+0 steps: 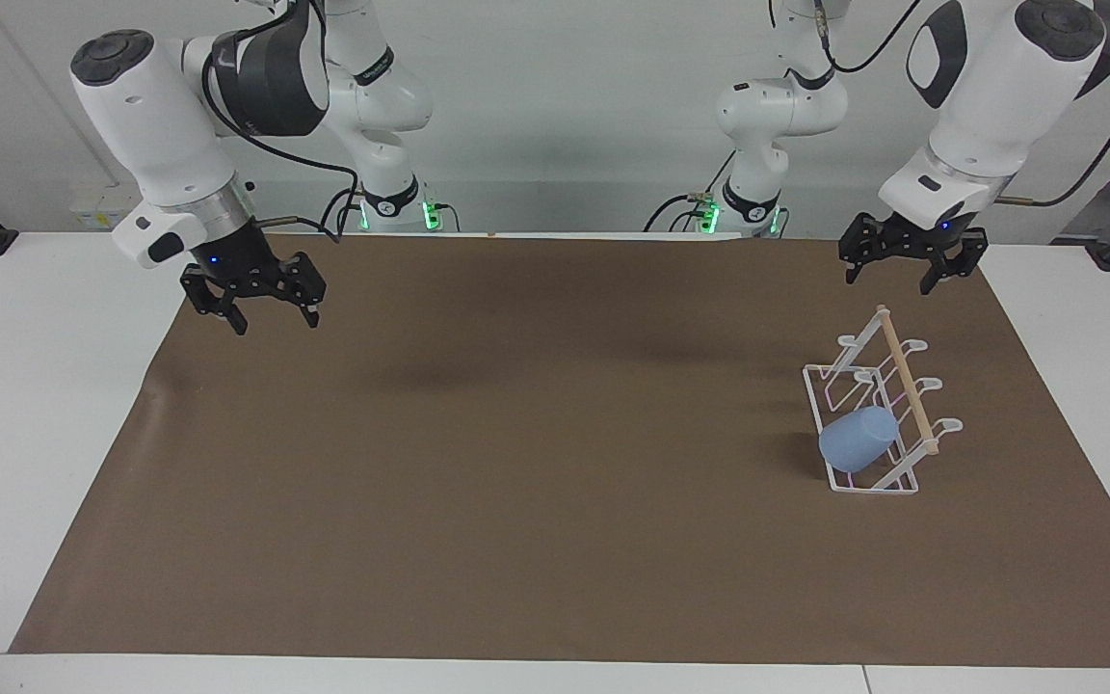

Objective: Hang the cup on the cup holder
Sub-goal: 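Hang the cup on the rack hook and open the left gripper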

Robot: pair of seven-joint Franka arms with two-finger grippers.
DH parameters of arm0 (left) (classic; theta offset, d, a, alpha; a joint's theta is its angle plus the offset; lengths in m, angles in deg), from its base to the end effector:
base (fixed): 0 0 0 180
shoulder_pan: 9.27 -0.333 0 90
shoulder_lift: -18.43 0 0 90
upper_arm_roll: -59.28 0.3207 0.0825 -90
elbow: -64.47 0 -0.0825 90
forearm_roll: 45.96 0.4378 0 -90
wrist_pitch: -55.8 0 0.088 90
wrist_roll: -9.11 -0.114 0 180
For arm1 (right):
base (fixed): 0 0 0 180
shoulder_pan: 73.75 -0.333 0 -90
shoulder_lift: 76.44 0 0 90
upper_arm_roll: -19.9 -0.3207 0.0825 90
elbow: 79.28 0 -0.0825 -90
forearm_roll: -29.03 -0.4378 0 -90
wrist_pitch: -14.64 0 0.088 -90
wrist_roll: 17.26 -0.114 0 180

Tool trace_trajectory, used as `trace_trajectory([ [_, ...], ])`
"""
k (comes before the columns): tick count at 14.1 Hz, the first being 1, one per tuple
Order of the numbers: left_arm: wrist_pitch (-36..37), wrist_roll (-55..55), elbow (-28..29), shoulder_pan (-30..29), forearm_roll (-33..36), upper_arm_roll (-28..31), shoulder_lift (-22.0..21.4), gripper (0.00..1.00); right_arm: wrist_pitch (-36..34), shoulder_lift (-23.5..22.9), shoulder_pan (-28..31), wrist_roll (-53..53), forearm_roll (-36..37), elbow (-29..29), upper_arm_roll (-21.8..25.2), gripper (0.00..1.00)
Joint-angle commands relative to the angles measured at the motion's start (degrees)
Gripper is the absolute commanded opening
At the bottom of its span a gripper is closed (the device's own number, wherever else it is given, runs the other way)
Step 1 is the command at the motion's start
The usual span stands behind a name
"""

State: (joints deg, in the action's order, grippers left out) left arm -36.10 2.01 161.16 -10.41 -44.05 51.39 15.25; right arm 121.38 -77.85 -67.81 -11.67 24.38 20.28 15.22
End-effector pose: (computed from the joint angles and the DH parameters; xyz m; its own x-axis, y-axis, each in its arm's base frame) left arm 0.5876 -0.0677 0.5967 0.9702 -0.2399 -0.0335 -0.2410 -0.9698 -0.0370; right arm 0.6349 -0.0076 0.5450 0.9929 0.0518 0.1071 0.0596 -0.9957 -0.0715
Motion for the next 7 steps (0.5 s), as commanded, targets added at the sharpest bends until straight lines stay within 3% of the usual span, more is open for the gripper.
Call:
trace_trajectory([
  [1, 4.95, 2.18, -4.64, -2.19, -1.38, -0.28, -0.34, 1.00, -0.31, 1.06, 0.21, 0.56, 1.23, 0.98, -0.07, 1.00],
  [7, 8.84, 2.36, -7.11, -4.56, -4.54, -0.19, 0.45, 1.00, -0.31, 1.06, 0.21, 0.56, 1.23, 0.98, -0.07, 1.00],
])
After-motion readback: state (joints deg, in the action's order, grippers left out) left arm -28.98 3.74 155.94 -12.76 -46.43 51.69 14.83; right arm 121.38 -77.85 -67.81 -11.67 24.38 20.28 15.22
